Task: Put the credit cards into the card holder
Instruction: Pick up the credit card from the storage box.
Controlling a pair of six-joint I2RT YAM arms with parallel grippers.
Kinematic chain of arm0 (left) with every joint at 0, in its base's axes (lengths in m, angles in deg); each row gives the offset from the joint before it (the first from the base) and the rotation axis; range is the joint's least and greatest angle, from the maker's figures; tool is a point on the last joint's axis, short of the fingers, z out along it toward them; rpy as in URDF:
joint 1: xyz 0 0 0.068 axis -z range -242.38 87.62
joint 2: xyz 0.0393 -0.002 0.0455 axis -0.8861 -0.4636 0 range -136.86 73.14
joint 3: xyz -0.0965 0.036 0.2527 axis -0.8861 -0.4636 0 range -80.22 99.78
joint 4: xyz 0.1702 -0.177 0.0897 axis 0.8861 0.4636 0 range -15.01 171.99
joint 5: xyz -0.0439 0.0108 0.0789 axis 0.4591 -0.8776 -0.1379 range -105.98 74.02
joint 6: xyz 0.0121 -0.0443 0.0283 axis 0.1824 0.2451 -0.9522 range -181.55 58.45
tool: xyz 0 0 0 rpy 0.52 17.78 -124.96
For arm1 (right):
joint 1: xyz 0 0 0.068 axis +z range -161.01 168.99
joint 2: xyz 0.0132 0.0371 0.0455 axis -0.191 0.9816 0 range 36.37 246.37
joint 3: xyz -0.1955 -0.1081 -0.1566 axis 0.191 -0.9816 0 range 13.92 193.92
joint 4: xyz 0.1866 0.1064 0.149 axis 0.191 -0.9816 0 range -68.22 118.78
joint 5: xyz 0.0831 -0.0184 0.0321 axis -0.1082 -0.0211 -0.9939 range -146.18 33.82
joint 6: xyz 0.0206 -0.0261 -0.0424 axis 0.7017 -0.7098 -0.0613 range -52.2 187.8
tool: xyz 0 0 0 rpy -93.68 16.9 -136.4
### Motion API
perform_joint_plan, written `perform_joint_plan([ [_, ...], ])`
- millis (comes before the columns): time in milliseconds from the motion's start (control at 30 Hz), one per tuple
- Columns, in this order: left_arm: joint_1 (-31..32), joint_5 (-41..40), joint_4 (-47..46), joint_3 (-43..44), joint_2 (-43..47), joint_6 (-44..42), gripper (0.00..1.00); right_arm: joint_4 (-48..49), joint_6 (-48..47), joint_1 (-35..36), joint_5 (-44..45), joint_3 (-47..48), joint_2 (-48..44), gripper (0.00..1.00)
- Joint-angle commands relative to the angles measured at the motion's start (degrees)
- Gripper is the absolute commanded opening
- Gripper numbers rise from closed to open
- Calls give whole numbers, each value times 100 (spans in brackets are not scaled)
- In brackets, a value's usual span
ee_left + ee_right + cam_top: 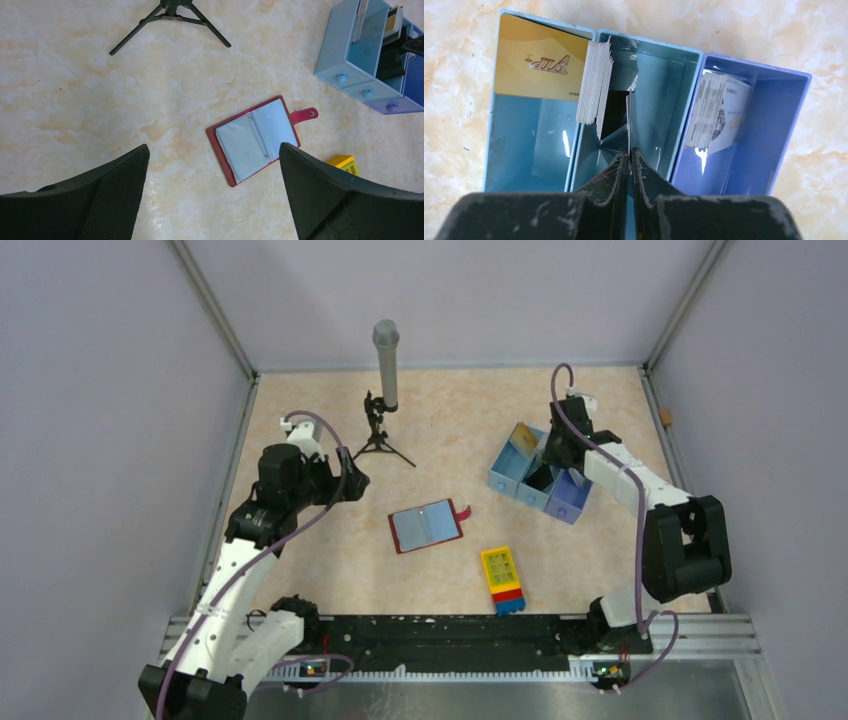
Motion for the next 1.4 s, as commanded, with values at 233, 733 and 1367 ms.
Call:
perform_joint_plan([
  [233,-23,-3,-156,0,70,-88,99,-23,-48,-44,38,243,-288,9],
  [733,-23,-3,-154,2,53,-105,99,-237,-558,-271,-523,324,171,26],
  [1367,-23,-48,-137,7,42,-114,99,-975,-1250,-468,-736,1202,972,31],
])
